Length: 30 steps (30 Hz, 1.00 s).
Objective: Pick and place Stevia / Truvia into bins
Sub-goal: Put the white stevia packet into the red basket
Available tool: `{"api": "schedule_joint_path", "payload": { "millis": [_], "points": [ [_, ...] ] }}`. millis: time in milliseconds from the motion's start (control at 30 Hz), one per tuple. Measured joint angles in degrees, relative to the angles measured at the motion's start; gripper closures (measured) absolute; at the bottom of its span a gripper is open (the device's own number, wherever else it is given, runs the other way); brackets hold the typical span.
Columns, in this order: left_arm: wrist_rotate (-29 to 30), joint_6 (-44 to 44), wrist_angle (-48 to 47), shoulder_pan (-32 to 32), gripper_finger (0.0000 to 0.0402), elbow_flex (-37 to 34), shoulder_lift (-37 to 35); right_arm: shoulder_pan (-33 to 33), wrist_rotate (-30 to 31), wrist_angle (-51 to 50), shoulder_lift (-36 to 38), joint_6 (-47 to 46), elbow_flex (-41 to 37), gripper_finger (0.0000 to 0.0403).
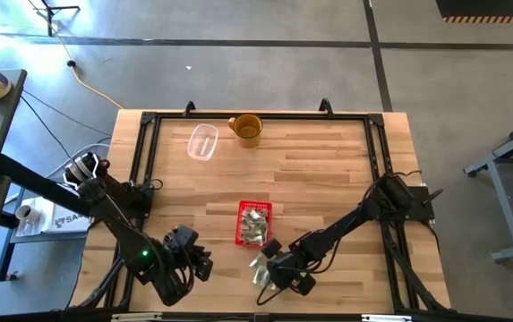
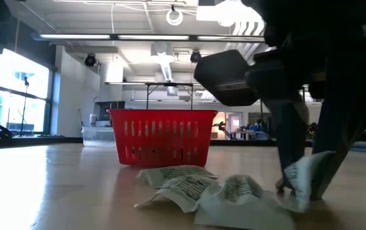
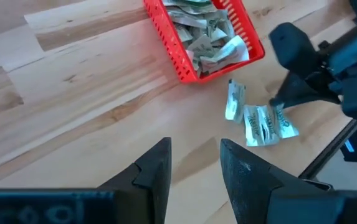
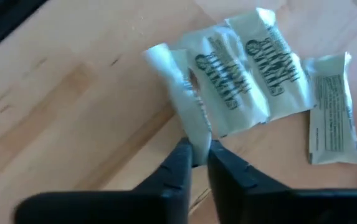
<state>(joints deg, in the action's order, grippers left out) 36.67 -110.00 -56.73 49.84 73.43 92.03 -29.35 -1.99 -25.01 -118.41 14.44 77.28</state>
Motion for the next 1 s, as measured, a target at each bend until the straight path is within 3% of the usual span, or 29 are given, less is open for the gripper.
{"api": "schedule_joint_path", "payload": {
  "millis": [100, 267, 500, 633, 733, 833, 1000],
  "points": [
    [0.1, 0.0, -1.1, -0.7, 0.0231, 0.0, 0.0, -0.1, 2.2, -1.7, 0.3, -0.1, 0.0, 0.0395],
    [0.2, 0.4, -1.0, -3.0, 0.0231, 0.0, 0.0, 0.0, 6.1, -7.2, 2.2, -5.6, -0.2, 0.0389],
    [0.1, 5.0, 1.6, -6.5, 0.0231, 0.0, 0.0, 1.3, 24.3, -11.7, 7.7, -12.7, -0.7, 0.0397],
    [-0.3, 9.1, 5.5, -7.5, 0.0231, 0.0, 0.0, 4.0, 30.9, -2.7, 10.4, -11.3, -0.7, 0.04],
    [-0.3, 13.1, 9.1, -7.8, 0.0231, 0.0, 0.0, 6.1, 29.4, 4.5, 10.7, -6.6, -0.5, 0.0394],
    [-0.4, 15.5, 11.6, -7.8, 0.0231, 0.0, 0.0, 8.2, 25.8, 3.8, 10.3, -5.6, -0.6, 0.0391],
    [-1.8, 15.1, 11.0, -7.8, 0.0231, 0.0, 0.0, 11.3, 26.4, 4.8, 10.3, -5.5, -0.6, 0.0393]
  ]
}}
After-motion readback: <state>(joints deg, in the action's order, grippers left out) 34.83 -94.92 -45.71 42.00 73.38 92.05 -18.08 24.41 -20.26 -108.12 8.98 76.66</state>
